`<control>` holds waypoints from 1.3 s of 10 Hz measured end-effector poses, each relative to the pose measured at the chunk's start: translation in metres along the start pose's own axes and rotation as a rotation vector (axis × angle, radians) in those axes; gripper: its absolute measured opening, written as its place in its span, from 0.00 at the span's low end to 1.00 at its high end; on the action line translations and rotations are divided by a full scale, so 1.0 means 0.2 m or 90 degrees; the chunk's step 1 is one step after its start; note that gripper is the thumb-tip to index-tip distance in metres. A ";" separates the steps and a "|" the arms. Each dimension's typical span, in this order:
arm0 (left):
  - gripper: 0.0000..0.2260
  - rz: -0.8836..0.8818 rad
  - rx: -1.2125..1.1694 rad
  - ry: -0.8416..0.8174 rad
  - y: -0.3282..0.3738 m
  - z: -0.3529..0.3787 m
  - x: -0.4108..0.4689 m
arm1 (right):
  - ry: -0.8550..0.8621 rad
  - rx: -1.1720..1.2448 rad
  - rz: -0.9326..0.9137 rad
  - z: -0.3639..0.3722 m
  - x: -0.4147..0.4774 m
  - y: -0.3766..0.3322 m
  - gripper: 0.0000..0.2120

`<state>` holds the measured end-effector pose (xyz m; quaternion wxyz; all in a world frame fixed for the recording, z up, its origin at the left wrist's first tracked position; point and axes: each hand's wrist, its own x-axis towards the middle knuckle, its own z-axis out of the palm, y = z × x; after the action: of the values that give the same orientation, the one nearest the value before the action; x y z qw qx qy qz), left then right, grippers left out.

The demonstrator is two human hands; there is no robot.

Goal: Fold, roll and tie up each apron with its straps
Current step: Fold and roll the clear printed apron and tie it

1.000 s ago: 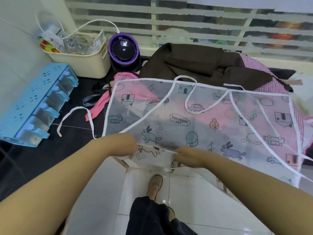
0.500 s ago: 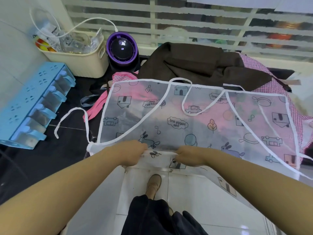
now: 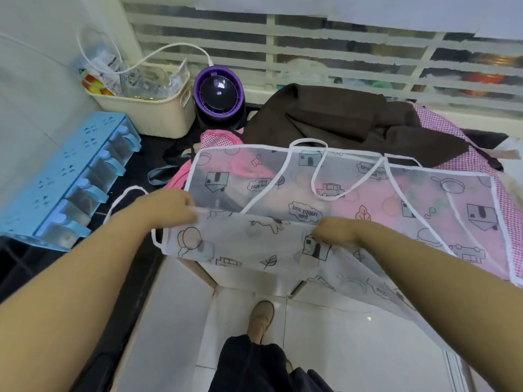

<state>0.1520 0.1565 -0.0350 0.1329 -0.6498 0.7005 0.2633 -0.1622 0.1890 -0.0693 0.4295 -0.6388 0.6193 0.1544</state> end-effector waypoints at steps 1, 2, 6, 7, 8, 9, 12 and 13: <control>0.05 -0.016 -0.416 0.128 -0.09 0.02 -0.04 | 0.016 0.031 0.022 -0.02 0.05 0.01 0.11; 0.15 -0.006 -0.579 0.092 -0.15 0.08 -0.06 | 0.039 0.062 0.066 -0.03 0.09 0.01 0.13; 0.13 0.029 -0.285 0.350 -0.12 0.23 0.02 | -0.002 0.234 0.105 -0.07 0.14 0.08 0.03; 0.13 0.030 -0.175 0.343 -0.13 0.18 0.11 | 0.001 0.268 0.091 -0.07 0.15 0.11 0.05; 0.15 -0.022 -0.106 0.315 -0.14 0.17 0.18 | 0.040 0.244 0.072 -0.08 0.16 0.14 0.03; 0.22 -0.027 -0.123 0.300 -0.08 0.16 0.18 | 0.059 0.197 0.071 -0.10 0.17 0.18 0.07; 0.13 -0.114 -0.075 0.216 -0.22 0.24 0.42 | 0.040 0.020 0.038 -0.22 0.16 0.27 0.19; 0.13 -0.150 -0.022 0.311 -0.14 0.21 0.41 | 0.057 0.013 0.040 -0.22 0.21 0.29 0.18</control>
<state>0.1620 0.1100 -0.1188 -0.0212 -0.7735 0.6266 0.0933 -0.2233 0.1378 -0.0953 0.4027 -0.6206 0.6596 0.1325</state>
